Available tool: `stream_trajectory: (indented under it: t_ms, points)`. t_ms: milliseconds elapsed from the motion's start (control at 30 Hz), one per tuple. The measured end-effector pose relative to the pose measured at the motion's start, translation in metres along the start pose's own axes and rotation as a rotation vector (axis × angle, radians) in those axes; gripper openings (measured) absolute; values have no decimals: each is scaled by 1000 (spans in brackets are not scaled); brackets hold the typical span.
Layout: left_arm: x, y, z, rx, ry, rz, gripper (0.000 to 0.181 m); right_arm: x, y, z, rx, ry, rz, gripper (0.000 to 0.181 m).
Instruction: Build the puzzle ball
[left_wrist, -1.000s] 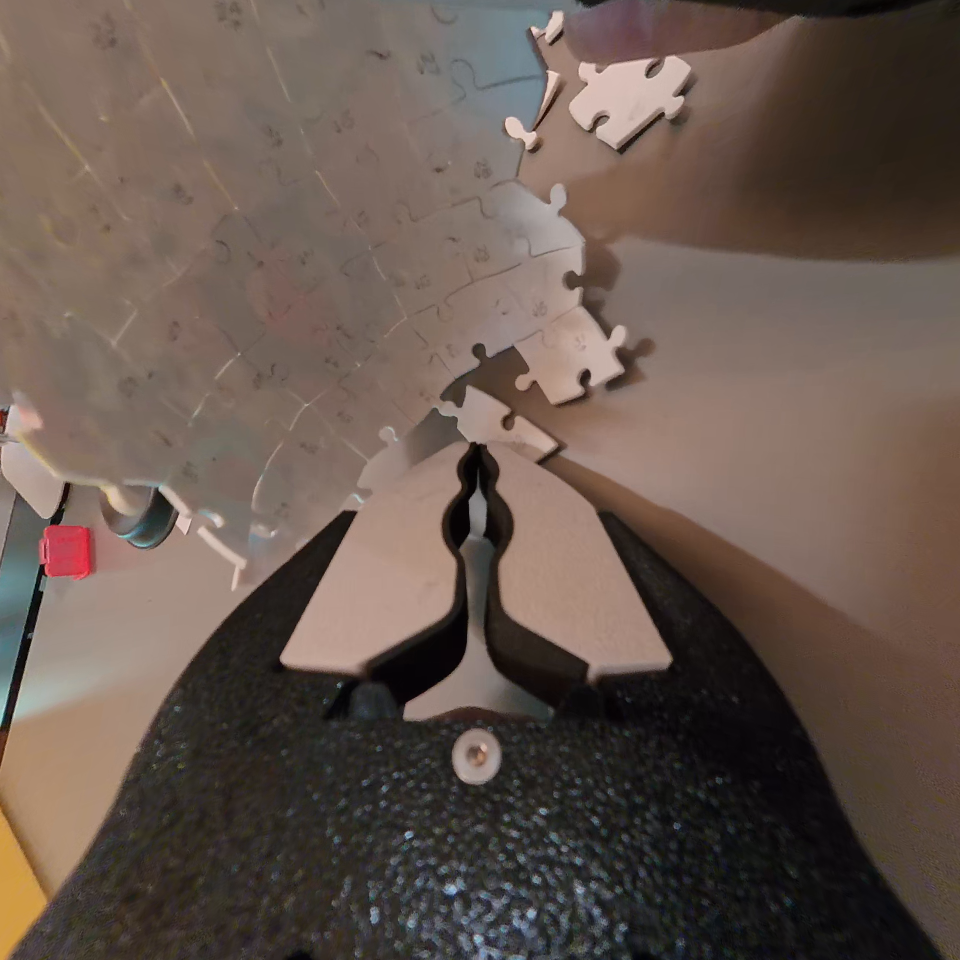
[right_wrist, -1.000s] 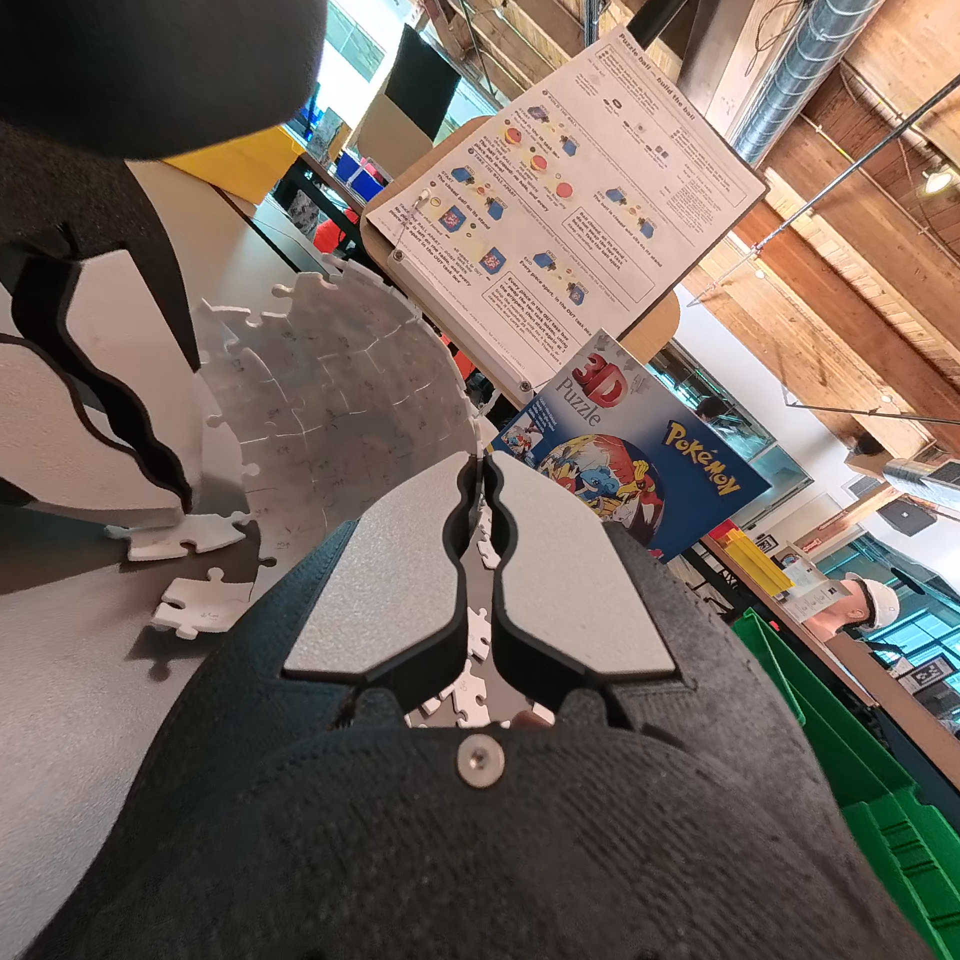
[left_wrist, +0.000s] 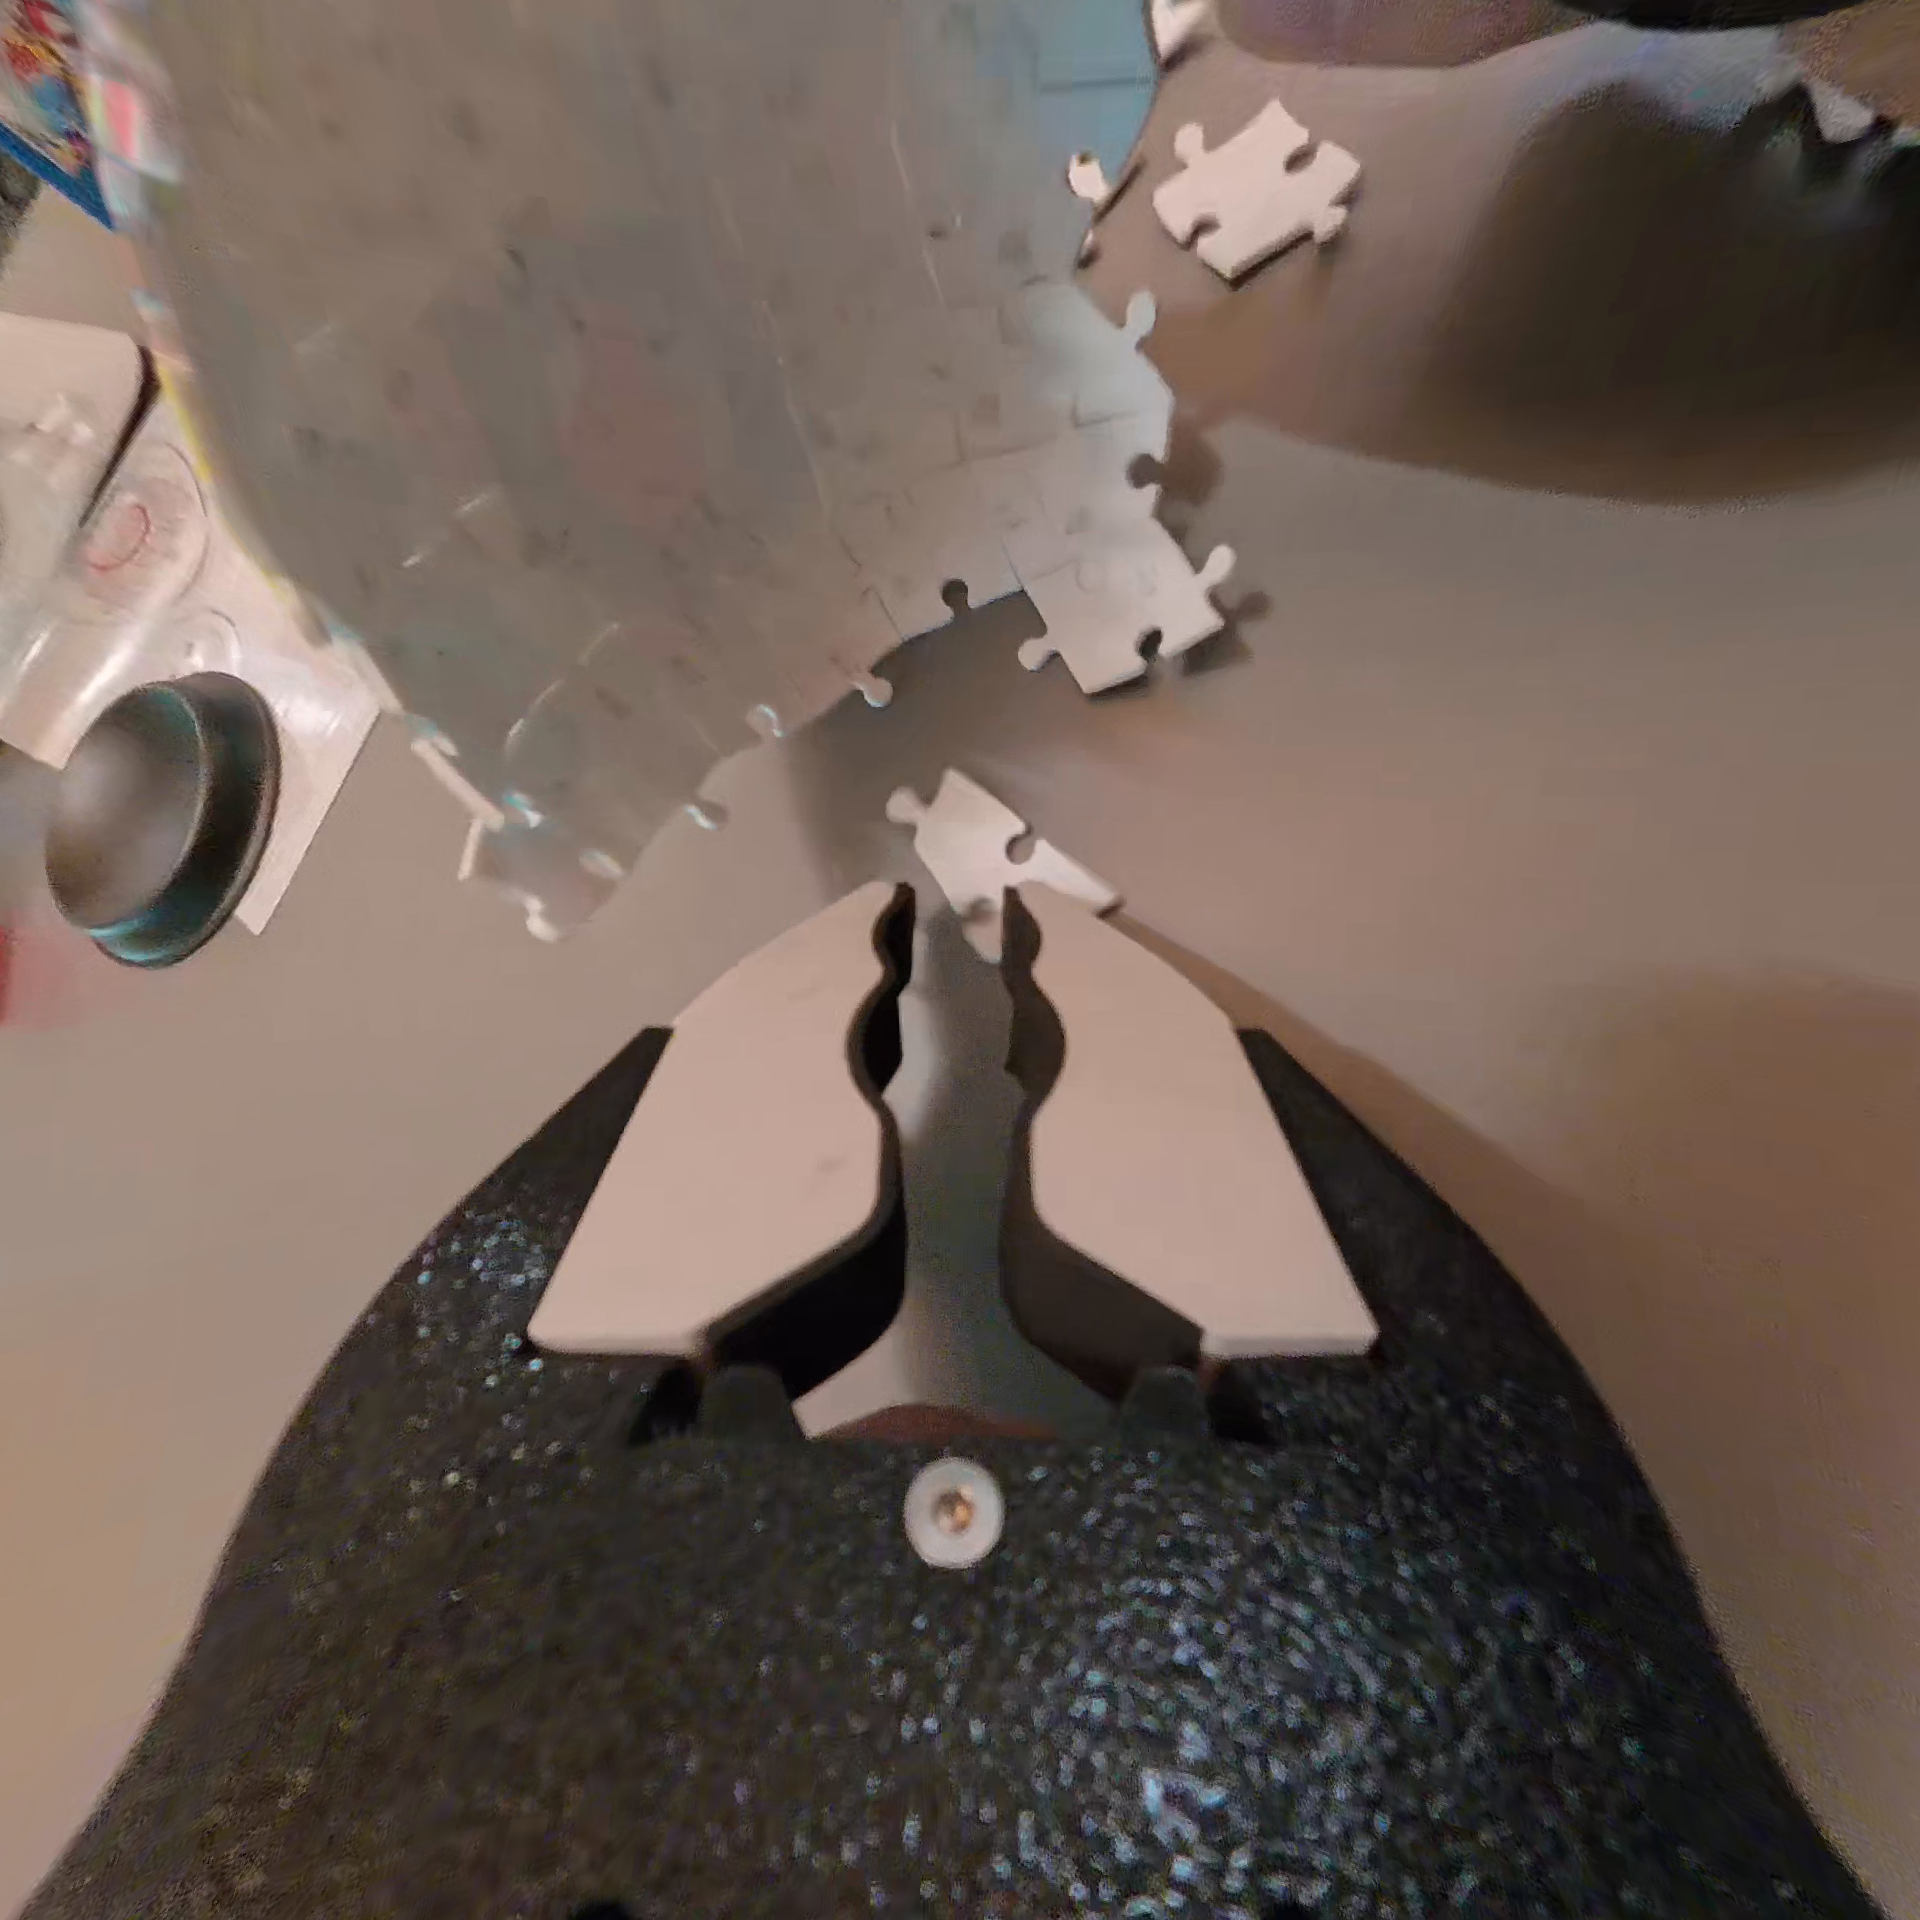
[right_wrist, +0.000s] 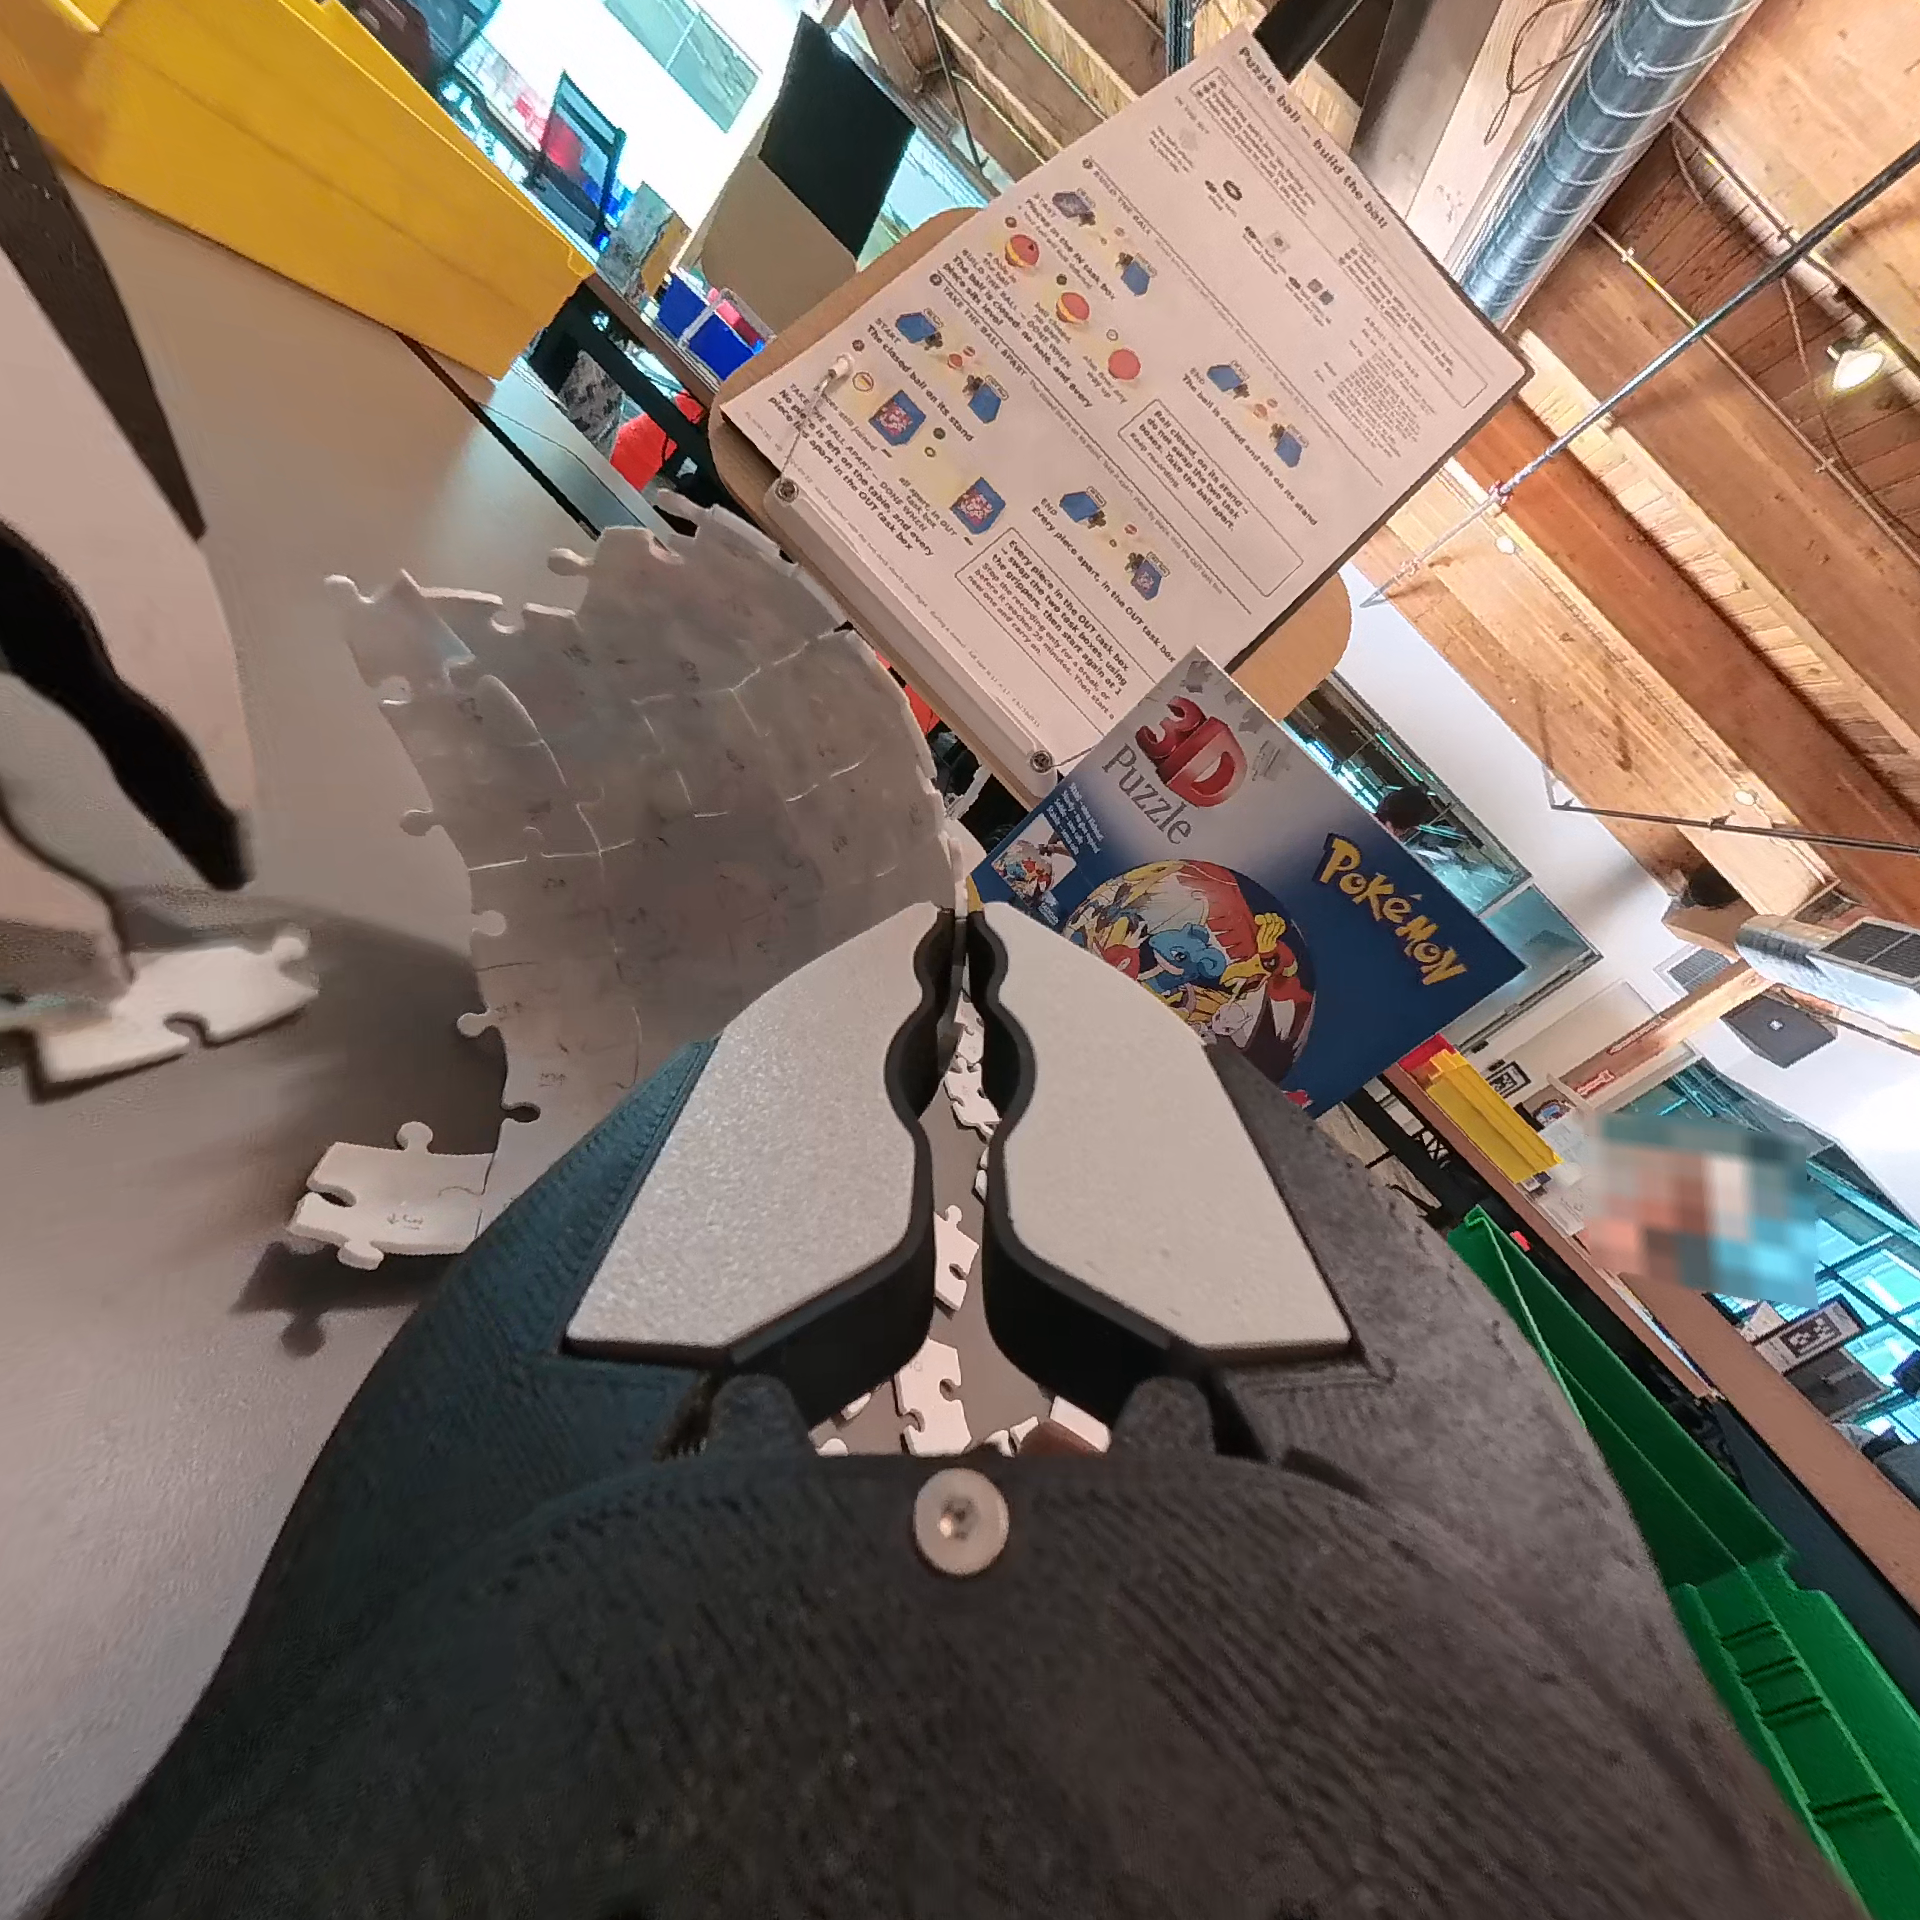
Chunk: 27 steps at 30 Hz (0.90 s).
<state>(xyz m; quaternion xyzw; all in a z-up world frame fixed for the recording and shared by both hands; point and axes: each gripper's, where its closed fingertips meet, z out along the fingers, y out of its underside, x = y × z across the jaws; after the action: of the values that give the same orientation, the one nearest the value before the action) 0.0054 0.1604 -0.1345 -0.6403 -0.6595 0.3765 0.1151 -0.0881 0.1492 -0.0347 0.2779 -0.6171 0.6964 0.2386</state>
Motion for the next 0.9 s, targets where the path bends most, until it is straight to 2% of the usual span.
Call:
stream_trajectory:
  t_ms: [67,167,500,900]
  points:
    - [2,1,-1,6,7,23,16,0,0,0,0,0,-6,2]
    - [9,4,-2,-20,26,49,0,0,0,0,-11,5,-17,3]
    - [31,3,-11,0,84,49,0,-4,-4,-10,-46,26,-43,4]
    - [22,2,-22,84,24,31,16,1,-8,-22,-124,125,-128,3]
